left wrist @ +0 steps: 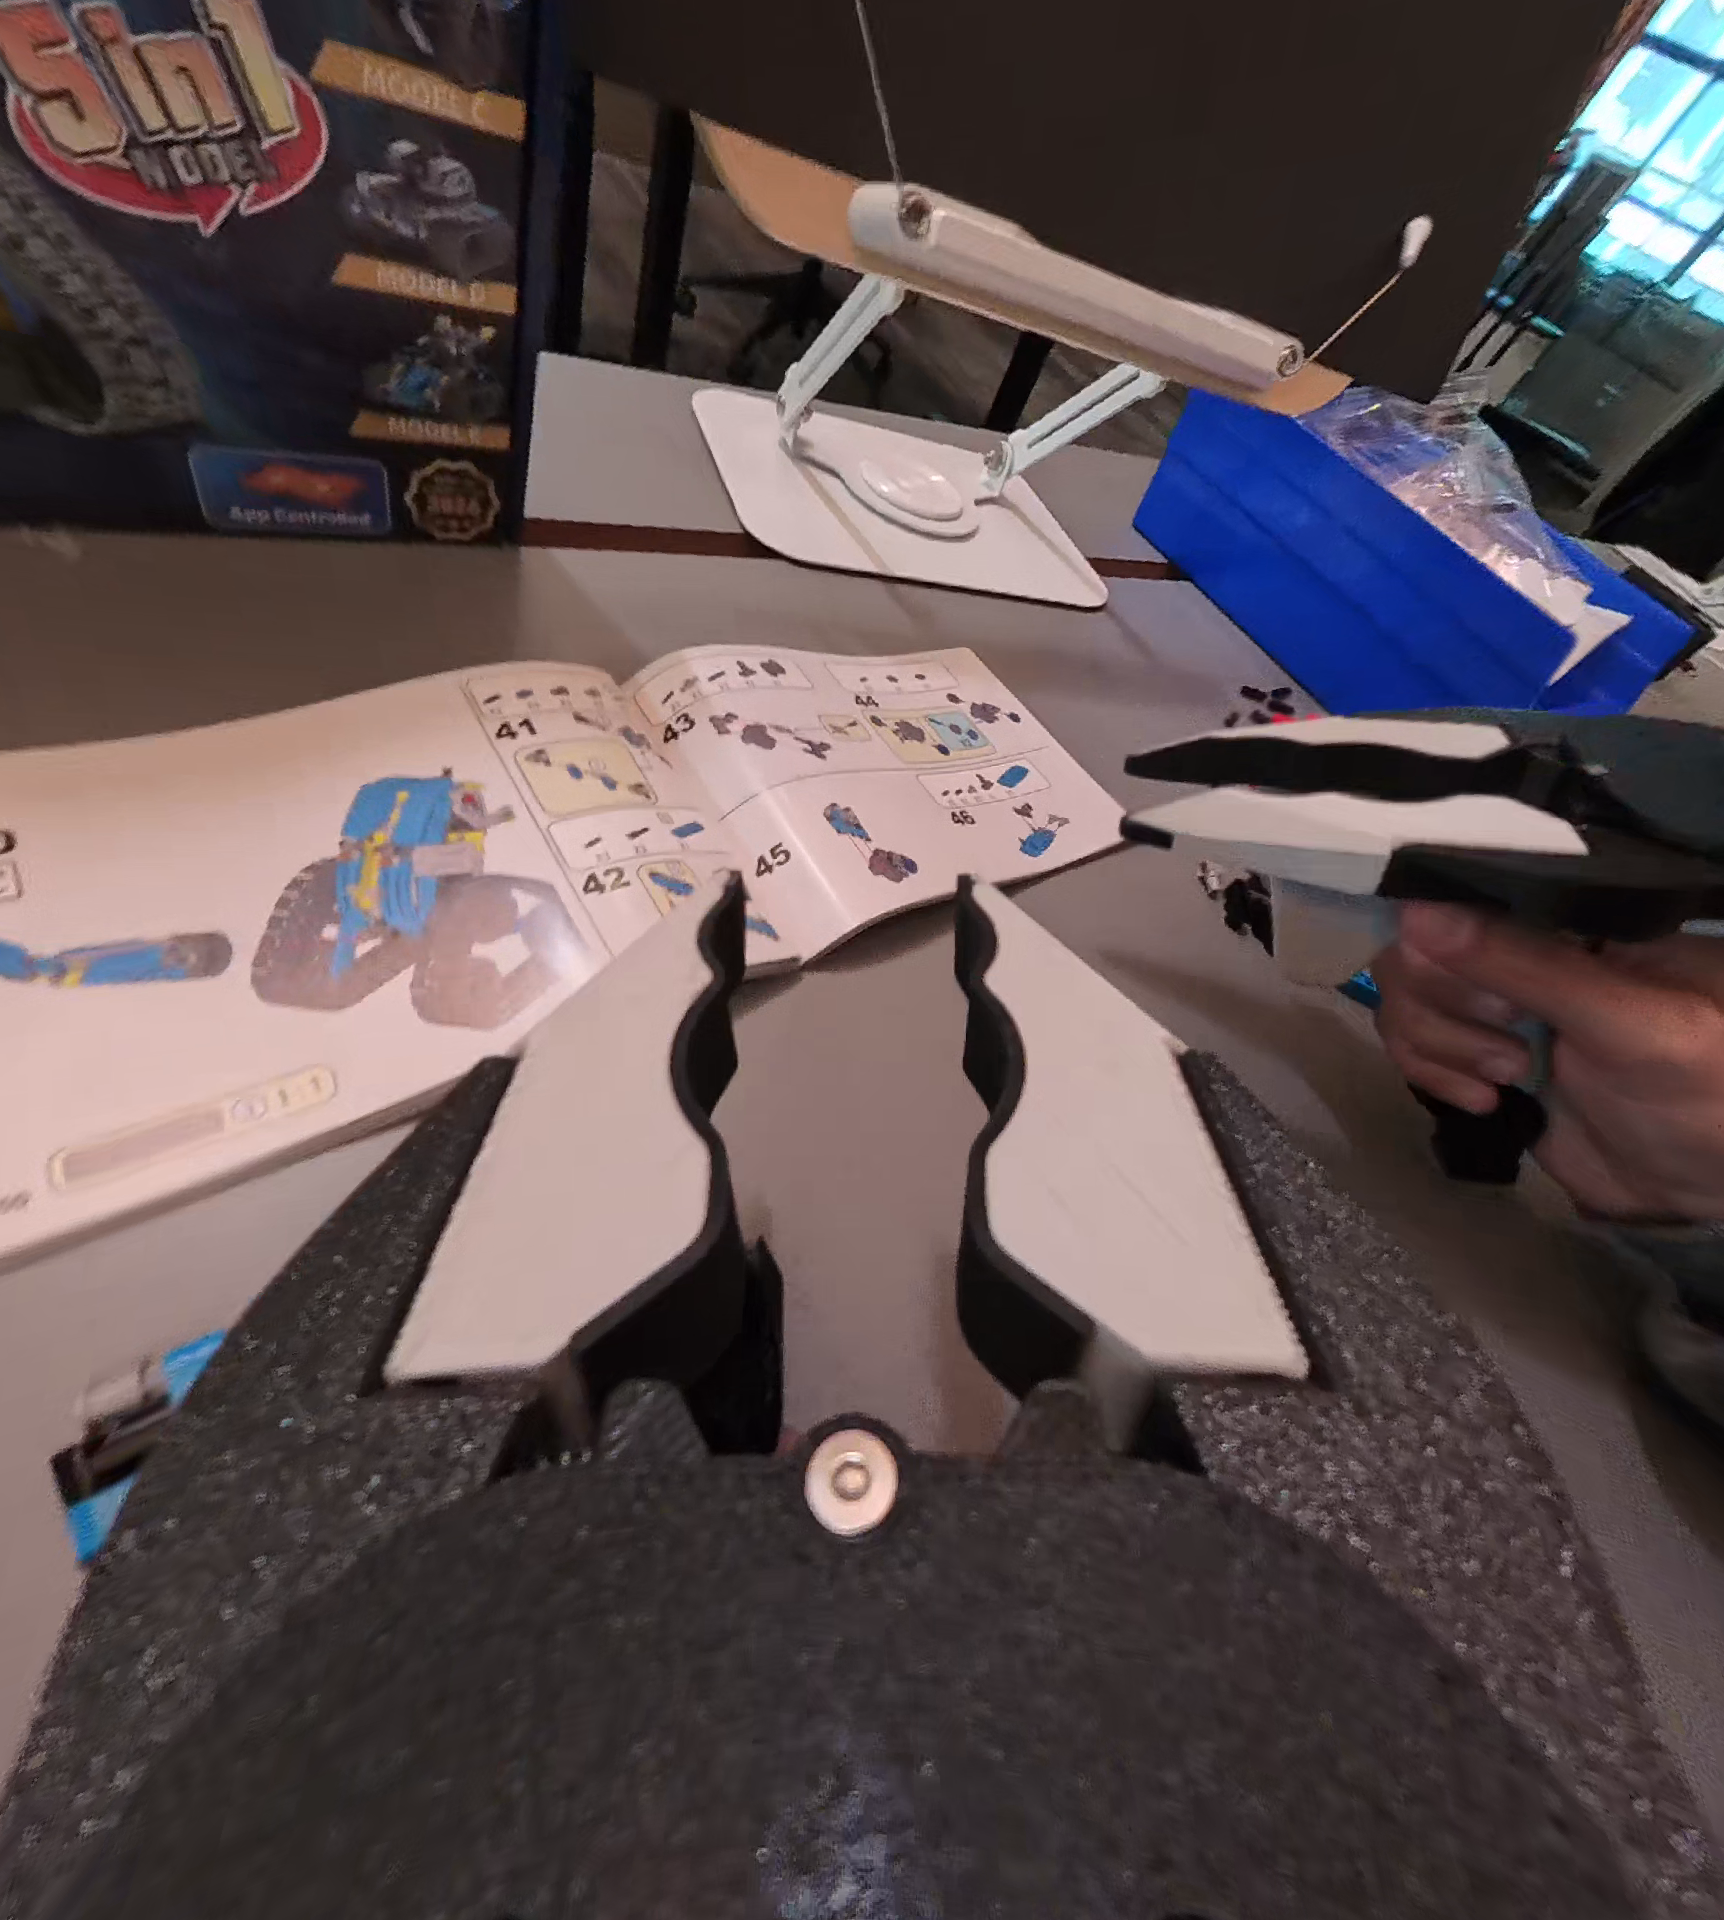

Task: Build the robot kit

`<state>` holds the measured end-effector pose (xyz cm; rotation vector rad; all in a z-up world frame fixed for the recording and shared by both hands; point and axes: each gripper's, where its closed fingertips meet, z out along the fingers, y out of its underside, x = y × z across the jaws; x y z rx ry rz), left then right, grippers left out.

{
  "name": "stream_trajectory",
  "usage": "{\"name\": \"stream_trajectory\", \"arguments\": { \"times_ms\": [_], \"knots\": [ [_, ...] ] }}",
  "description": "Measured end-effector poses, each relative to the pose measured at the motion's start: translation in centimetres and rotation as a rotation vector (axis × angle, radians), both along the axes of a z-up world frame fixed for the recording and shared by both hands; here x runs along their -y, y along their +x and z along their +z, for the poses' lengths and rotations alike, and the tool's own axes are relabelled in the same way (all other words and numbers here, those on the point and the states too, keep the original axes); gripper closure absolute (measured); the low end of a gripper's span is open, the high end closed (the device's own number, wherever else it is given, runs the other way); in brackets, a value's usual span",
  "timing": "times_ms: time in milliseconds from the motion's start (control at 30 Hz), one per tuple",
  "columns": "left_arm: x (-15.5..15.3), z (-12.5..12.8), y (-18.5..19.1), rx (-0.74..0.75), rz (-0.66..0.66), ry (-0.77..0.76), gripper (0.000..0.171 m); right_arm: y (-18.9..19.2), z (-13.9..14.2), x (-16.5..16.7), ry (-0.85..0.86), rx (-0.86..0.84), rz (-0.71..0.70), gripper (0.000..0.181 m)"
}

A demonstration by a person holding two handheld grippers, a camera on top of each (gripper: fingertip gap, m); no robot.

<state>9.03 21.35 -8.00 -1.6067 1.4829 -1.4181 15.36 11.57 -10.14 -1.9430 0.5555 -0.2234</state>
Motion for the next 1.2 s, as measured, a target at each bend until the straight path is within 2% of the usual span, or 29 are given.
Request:
{"name": "stream_trajectory", "arguments": {
  "times_ms": [167,300,433,700,933,1200],
  "knots": [
    [0.5,-0.6,0.2,0.031,-0.034,0.052,0.131,-1.1,-1.4,-0.3,-0.051,-0.014,0.035,0.151],
    [1.2,-0.6,-0.3,0.036,-0.069,0.018,0.131,-0.3,-2.4,0.1,-0.132,0.019,0.000,0.151],
    [0.7,-1.4,-0.4,0.021,-0.062,0.052,0.131,-0.4,-3.2,0.1,-0.102,-0.076,0.005,0.150],
    [0.5,-2.2,-0.3,-0.016,-0.073,-0.008,0.131,0.2,-3.7,0.3,-0.047,-0.165,-0.011,0.149],
    [0.2,-2.5,-0.2,-0.040,-0.076,-0.093,0.131,0.2,-3.8,0.0,-0.050,-0.156,-0.004,0.149],
    [0.2,-2.5,-0.2,-0.044,-0.078,-0.099,0.131,0.2,-3.7,0.0,-0.043,-0.157,-0.004,0.149]
  ]
}}
